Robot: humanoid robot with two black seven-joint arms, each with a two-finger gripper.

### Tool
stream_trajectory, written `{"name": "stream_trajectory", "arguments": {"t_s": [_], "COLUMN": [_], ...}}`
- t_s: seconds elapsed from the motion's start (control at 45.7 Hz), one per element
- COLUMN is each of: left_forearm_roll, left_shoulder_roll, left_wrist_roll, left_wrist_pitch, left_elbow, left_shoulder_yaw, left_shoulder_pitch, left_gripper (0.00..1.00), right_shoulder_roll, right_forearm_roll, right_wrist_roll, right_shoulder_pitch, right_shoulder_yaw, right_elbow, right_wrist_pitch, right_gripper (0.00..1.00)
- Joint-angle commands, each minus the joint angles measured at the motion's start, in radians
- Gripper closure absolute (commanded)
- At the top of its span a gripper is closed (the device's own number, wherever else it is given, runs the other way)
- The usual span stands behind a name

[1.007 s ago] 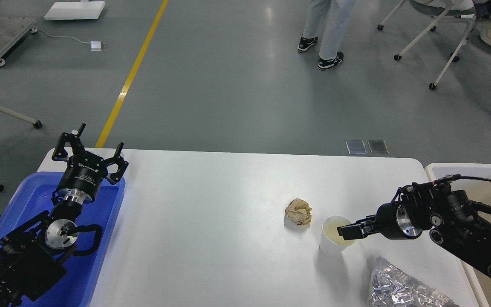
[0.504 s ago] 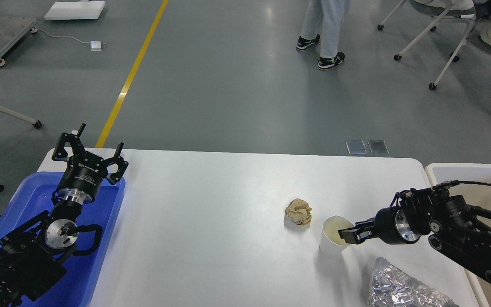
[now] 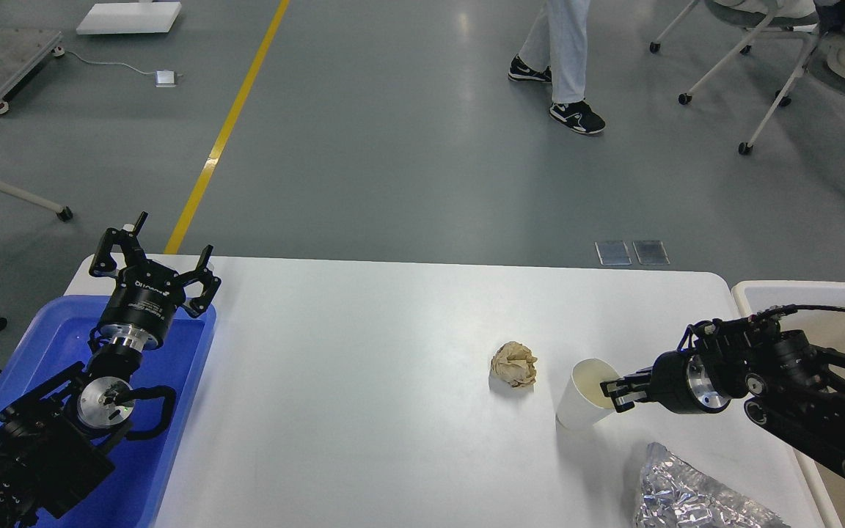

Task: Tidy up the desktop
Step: 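Close the right gripper on the rim of the white paper cup, then lift the cup and carry it over the white bin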

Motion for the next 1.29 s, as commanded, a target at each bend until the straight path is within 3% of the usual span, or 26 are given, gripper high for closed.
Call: {"name": "stream_trajectory", "arguments": {"t_s": [0.0,0.46,0.701,1.27], "left_forearm_roll": [0.000,0.000,0.000,0.000], "left_shoulder_roll": [0.000,0.000,0.000,0.000], "left_wrist_roll": [0.000,0.000,0.000,0.000], "left_wrist_pitch": [0.000,0.000,0.000,0.000], "left_elbow": [0.000,0.000,0.000,0.000], "left_shoulder_yaw": [0.000,0.000,0.000,0.000], "left_shoulder_pitch": [0.000,0.000,0.000,0.000], "left_gripper": [0.00,0.00,0.00,0.00], "right_shoulder_roll": [-0.061,-0.383,-0.440,-0.530], "right_forearm_roll": [0.023,0.202,0.288,0.345], "right_wrist_roll": [0.002,0.002,0.002,0.000], "right_shoulder_pitch": [0.052,0.230,0.436,0.526], "right_shoulder_yaw": [0.000,-0.006,-0.006,-0.003], "right_elbow": [0.020,0.295,0.333,0.386], "right_wrist_pitch": [0.006,0.083,0.235,0.293], "right_gripper": [1.00,1.00,1.00,1.00]}}
